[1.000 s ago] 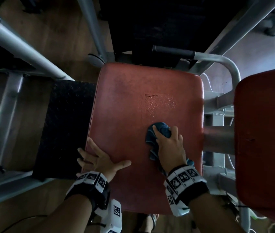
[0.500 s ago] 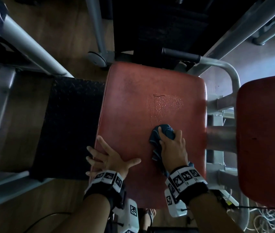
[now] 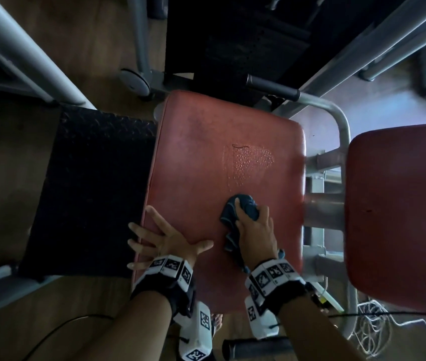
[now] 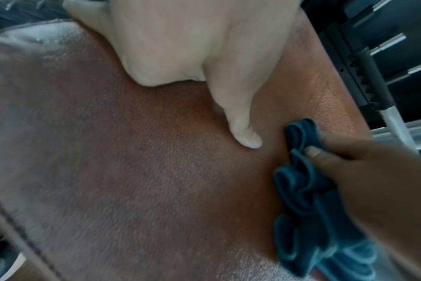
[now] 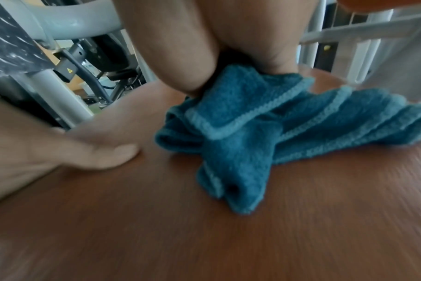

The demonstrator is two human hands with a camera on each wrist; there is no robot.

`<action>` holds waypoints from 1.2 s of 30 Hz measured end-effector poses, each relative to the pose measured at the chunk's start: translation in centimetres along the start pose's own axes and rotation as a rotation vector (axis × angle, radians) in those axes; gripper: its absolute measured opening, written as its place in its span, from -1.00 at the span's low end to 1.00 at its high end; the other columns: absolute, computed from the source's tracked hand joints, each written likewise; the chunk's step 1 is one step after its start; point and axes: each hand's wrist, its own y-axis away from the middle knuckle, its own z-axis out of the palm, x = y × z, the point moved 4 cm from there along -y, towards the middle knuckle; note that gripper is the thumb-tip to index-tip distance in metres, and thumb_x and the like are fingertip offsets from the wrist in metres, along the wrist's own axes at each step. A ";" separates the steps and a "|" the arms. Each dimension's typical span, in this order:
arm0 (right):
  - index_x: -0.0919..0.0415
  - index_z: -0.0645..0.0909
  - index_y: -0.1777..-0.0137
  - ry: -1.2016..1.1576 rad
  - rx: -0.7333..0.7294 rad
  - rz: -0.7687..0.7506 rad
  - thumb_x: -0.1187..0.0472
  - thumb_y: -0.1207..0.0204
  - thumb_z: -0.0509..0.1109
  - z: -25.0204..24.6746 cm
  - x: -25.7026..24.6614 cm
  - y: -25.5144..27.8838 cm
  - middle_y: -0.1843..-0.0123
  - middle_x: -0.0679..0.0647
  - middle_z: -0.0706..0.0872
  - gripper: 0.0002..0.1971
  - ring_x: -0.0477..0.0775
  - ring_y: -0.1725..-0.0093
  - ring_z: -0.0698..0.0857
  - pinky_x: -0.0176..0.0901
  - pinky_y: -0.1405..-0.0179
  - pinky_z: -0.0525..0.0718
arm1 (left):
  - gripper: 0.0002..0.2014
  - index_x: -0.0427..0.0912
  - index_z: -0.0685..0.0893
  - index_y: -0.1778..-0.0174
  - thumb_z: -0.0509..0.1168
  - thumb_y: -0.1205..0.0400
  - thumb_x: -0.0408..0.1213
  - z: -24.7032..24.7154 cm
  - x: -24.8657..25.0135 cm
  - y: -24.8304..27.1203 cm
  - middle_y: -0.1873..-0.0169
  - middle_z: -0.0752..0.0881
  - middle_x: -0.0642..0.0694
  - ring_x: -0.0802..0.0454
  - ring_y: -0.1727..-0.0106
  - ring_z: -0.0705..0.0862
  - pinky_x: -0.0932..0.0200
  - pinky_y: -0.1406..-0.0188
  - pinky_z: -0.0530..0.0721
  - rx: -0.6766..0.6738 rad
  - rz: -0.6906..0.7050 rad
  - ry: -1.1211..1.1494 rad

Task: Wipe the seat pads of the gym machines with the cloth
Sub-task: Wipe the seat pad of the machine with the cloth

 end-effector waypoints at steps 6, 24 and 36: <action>-0.39 0.21 -0.55 0.091 0.054 -0.041 0.12 -0.70 0.13 -0.4 0.2 -1.7 -0.38 0.09 0.26 -0.49 0.13 -0.13 0.45 0.10 0.02 0.72 | 0.65 0.07 -0.80 -0.37 0.58 0.00 0.37 -0.3 0.0 -0.5 -0.53 -0.59 -0.31 -0.44 -0.63 -0.30 -0.62 -0.47 0.02 -0.114 -0.021 -0.019; -0.16 0.24 -0.61 0.192 0.043 -0.227 0.13 -0.62 0.27 -1.1 -0.1 -4.0 -0.44 0.19 0.28 -0.43 0.24 -0.20 0.46 0.20 -0.14 0.65 | 0.66 0.07 -0.80 -0.38 0.58 0.03 0.39 -0.5 0.5 0.3 -0.51 -0.60 -0.31 -0.43 -0.63 -0.27 -0.62 -0.46 -0.03 -0.094 -0.054 -0.039; 0.09 0.20 -0.66 0.279 0.178 -0.471 -0.09 -0.62 0.26 -0.6 -2.2 -6.1 -0.37 0.27 0.47 -0.34 0.24 -0.09 0.59 0.08 0.06 0.68 | 0.68 0.12 -0.83 -0.30 0.57 0.13 0.43 -0.3 0.5 0.3 -0.54 -0.55 -0.29 -0.43 -0.63 -0.25 -0.59 -0.49 0.05 -0.049 -0.036 -0.048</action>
